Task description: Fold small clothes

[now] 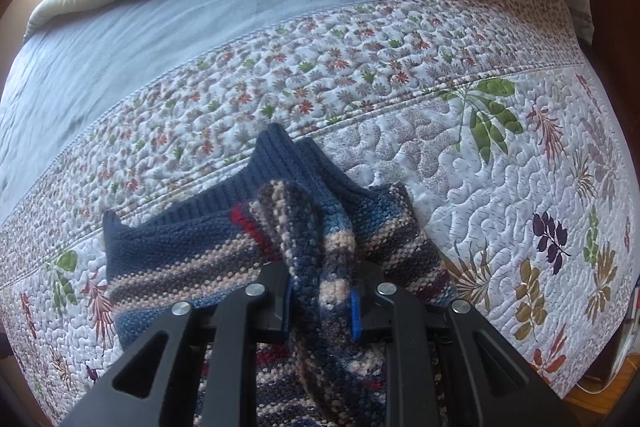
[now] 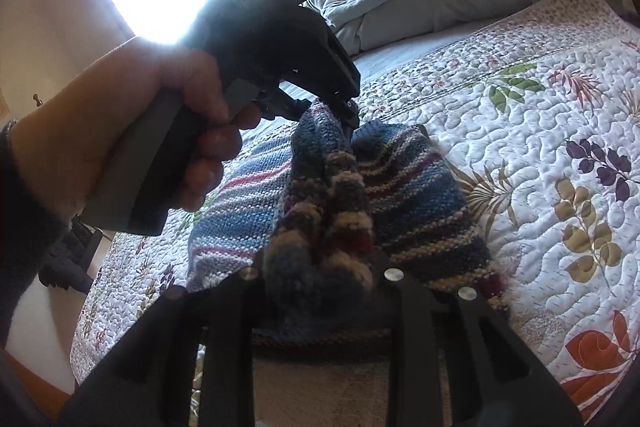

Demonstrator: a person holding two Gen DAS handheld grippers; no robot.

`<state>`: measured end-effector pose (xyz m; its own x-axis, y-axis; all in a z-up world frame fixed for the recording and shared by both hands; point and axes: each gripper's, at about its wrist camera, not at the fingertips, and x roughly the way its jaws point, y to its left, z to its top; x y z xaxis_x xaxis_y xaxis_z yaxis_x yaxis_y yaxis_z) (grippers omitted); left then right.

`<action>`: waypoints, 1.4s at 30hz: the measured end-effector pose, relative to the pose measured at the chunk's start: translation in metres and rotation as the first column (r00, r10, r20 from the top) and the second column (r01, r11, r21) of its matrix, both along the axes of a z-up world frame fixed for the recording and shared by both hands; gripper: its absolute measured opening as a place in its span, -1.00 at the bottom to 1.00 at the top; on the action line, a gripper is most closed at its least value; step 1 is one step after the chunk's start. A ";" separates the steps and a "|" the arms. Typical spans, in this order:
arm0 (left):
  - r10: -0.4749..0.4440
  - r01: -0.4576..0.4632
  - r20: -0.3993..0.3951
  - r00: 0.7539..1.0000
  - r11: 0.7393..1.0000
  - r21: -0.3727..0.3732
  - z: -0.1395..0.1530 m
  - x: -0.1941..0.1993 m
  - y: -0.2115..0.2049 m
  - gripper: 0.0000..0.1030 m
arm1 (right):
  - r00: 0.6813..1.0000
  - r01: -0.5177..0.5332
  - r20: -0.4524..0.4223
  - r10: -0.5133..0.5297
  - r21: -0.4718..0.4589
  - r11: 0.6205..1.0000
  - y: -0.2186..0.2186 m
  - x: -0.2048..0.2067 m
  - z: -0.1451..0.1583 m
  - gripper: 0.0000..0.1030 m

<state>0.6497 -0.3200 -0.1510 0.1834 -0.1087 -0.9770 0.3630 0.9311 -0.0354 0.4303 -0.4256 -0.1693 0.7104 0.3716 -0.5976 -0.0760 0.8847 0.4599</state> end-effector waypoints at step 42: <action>-0.018 0.158 0.328 0.945 0.901 -0.404 0.049 -0.159 0.137 0.58 | 0.992 0.072 -0.120 -0.046 0.225 0.972 -0.075 -0.018 -0.019 0.13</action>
